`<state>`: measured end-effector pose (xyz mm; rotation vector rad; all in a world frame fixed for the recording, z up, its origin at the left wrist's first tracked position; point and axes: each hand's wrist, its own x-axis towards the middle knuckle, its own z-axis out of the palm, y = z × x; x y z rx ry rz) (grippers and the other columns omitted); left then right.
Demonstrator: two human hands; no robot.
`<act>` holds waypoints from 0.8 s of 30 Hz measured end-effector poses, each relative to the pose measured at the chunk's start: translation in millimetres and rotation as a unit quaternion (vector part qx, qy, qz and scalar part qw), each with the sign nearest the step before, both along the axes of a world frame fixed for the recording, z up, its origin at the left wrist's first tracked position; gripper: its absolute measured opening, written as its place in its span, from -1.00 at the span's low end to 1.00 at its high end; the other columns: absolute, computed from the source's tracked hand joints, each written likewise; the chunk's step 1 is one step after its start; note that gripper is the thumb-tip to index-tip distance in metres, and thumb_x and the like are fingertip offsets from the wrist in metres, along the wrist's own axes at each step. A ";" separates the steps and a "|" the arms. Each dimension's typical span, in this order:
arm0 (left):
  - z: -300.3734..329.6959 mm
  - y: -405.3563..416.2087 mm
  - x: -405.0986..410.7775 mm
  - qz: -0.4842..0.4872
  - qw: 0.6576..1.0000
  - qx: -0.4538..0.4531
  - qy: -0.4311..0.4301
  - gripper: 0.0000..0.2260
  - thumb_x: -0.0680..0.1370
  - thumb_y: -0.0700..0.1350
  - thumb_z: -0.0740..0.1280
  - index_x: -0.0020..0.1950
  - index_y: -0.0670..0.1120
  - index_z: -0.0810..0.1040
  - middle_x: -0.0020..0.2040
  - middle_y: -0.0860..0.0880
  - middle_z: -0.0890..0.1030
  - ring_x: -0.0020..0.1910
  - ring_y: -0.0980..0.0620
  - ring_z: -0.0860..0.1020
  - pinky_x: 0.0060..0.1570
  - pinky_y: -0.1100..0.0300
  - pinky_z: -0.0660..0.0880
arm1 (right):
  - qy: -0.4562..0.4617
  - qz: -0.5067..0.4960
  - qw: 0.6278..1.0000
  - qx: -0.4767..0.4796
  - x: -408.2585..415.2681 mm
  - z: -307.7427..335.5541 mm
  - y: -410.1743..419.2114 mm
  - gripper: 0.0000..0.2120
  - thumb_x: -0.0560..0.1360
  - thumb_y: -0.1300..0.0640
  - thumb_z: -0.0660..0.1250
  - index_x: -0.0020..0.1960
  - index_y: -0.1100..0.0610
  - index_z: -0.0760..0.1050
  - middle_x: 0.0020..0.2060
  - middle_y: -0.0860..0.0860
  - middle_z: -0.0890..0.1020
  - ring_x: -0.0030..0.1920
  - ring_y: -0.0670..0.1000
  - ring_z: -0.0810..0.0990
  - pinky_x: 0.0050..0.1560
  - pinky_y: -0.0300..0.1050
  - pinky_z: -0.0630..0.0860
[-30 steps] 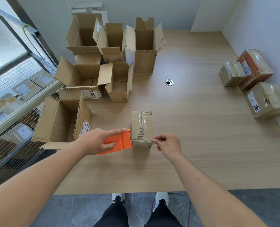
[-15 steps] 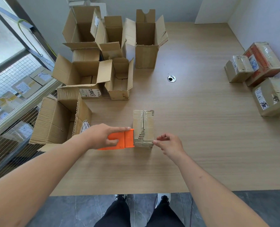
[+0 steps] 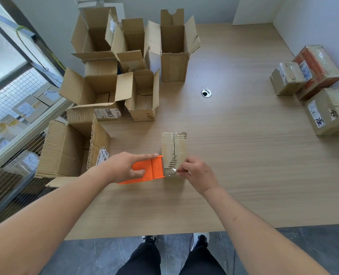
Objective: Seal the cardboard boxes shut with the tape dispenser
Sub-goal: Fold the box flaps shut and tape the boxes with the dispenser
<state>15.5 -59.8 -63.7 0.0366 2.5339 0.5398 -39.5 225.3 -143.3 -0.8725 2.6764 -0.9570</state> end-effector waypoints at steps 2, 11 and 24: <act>-6.3 5.9 6.4 0.021 0.999 0.024 0.008 -0.42 0.57 0.15 0.32 0.40 0.64 0.11 -0.20 -0.01 0.54 -0.29 0.04 0.51 -0.30 0.20 0.42 | 0.080 0.018 0.996 0.033 -1.3 -4.0 0.7 -0.80 0.42 0.26 0.55 -0.18 0.10 0.53 -0.19 -0.03 0.52 -0.17 0.07 0.52 -0.37 -0.05 0.52; -27.0 26.0 7.9 0.063 0.993 0.088 0.036 -0.40 0.59 0.14 0.31 0.42 0.63 0.06 -0.02 -0.07 0.62 -0.18 -0.03 0.56 -0.04 0.01 0.55 | 0.128 0.006 0.979 0.160 -3.3 19.1 -15.1 -0.84 0.36 0.20 0.55 -0.24 0.03 0.59 -0.24 -0.06 0.54 -0.17 0.07 0.59 -0.45 -0.19 0.31; -17.9 -1.2 49.8 0.096 0.984 0.145 -0.032 -0.44 0.66 0.12 0.25 0.48 0.56 0.02 0.35 0.19 0.47 0.11 0.04 0.52 0.03 0.23 0.44 | 0.131 -0.052 0.964 0.223 9.6 25.0 -31.6 -0.61 0.09 0.41 0.60 -0.38 0.07 0.46 -0.39 -0.05 0.44 -0.30 0.07 0.52 -0.48 -0.29 0.07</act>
